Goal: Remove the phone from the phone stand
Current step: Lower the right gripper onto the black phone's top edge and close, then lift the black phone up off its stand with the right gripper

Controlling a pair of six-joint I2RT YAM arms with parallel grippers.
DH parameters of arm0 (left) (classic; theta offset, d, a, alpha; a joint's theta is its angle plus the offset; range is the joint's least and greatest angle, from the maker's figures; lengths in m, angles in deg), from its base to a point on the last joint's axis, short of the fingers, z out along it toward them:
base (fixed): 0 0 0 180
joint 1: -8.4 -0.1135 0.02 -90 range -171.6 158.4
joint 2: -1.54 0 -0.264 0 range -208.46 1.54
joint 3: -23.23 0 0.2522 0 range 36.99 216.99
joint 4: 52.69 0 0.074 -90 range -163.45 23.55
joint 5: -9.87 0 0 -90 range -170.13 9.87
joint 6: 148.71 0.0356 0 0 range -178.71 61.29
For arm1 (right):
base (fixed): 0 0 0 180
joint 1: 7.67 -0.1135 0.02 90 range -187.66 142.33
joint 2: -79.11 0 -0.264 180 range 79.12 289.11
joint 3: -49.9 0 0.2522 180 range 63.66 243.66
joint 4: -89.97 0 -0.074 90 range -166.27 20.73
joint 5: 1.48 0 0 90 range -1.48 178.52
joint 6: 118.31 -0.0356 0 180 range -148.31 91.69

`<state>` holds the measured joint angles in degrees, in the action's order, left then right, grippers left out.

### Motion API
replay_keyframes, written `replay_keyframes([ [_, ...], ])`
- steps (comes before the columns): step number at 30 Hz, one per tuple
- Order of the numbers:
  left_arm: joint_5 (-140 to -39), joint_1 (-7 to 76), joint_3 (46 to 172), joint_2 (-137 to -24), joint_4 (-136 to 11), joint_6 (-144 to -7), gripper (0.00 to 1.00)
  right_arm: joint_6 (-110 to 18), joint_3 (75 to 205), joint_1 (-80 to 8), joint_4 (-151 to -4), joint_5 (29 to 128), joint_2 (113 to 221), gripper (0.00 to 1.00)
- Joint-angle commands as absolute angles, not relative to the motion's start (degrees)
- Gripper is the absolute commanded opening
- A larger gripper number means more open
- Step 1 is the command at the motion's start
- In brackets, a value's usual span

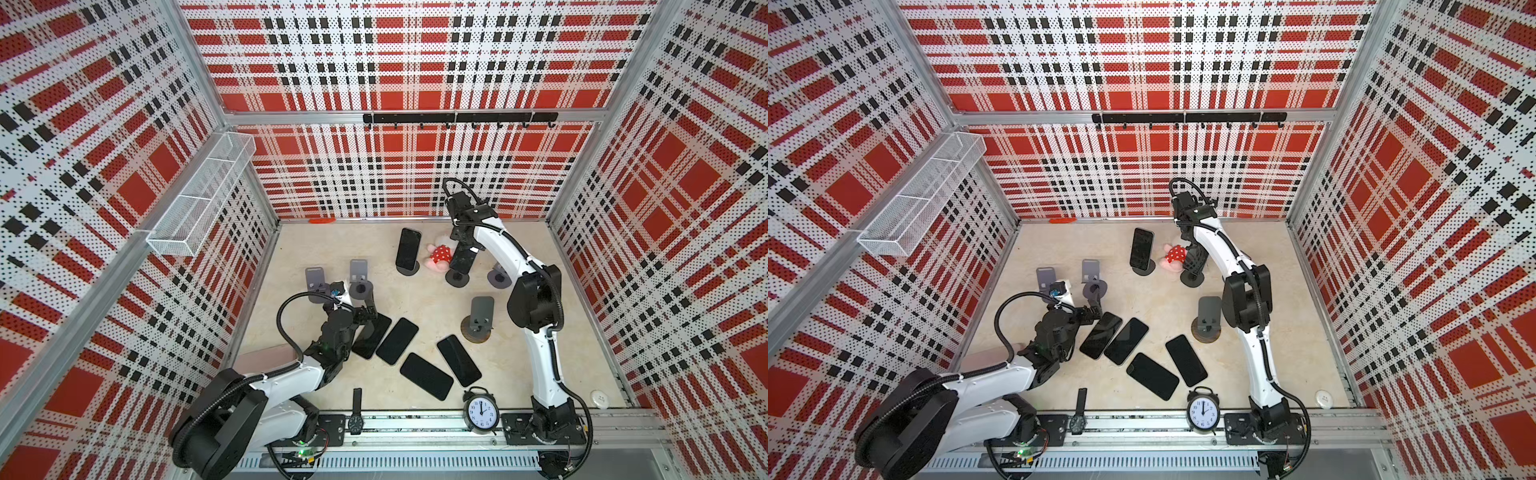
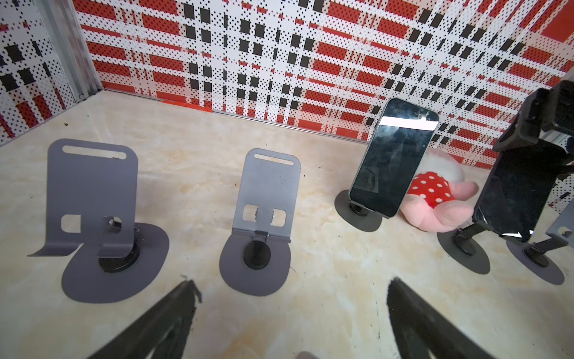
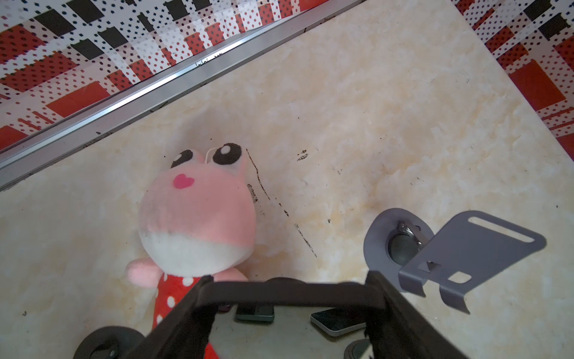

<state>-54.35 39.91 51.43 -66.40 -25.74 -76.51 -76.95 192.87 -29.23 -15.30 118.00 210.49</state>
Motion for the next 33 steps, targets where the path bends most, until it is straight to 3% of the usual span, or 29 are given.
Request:
replay_keyframes([
  [1,-54.4,39.4,52.7,-66.9,-25.7,-76.4,0.98,-76.0,194.5,-29.0,-15.5,118.3,209.9,0.74],
  [14,-54.9,39.3,52.9,-67.1,-25.8,-76.6,0.98,-72.0,187.1,-29.1,-21.0,116.0,203.8,0.76],
  [33,-55.2,39.3,53.1,-67.3,-25.8,-76.6,0.98,-68.0,187.1,-29.3,-20.7,116.5,199.8,0.75],
])
